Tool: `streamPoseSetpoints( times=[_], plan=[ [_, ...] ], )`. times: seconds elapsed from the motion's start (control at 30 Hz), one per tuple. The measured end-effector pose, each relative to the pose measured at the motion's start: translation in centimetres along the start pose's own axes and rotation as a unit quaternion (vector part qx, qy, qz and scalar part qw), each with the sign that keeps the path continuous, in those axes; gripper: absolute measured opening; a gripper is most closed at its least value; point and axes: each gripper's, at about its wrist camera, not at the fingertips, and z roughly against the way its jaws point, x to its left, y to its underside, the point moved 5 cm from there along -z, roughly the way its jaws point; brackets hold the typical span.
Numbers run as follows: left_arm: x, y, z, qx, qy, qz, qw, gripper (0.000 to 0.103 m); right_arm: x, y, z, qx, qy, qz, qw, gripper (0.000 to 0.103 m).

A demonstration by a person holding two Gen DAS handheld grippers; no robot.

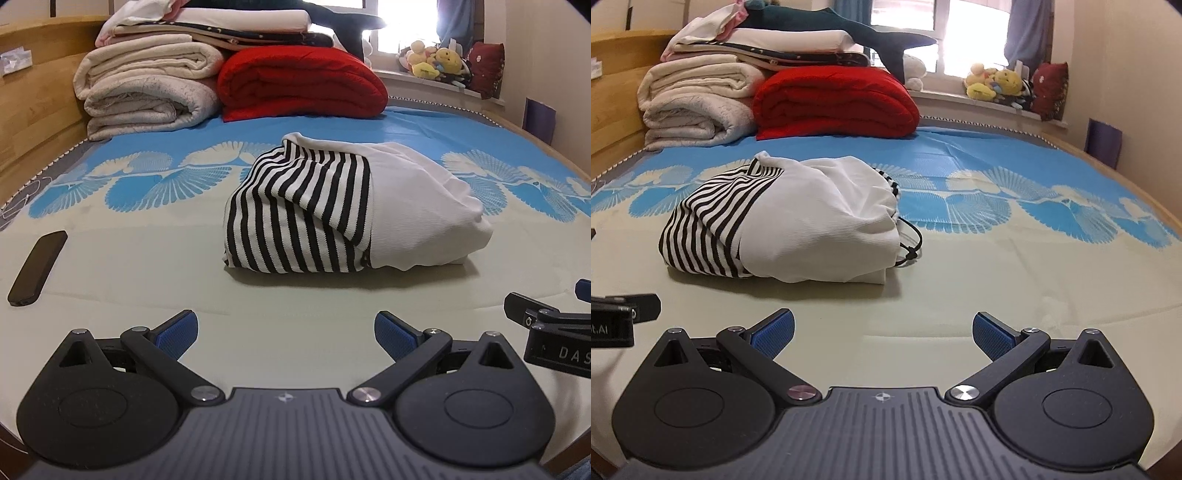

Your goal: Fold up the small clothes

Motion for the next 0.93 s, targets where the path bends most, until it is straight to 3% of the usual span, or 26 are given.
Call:
streamPoseSetpoints(
  times=[0.93],
  plan=[
    [-0.38, 0.15, 0.01, -0.011, -0.009, -0.011, 0.9998, 0.102, 0.45, 0.16, -0.08, 0.007, -0.008, 0.008, 1.0, 0.102]
  ],
)
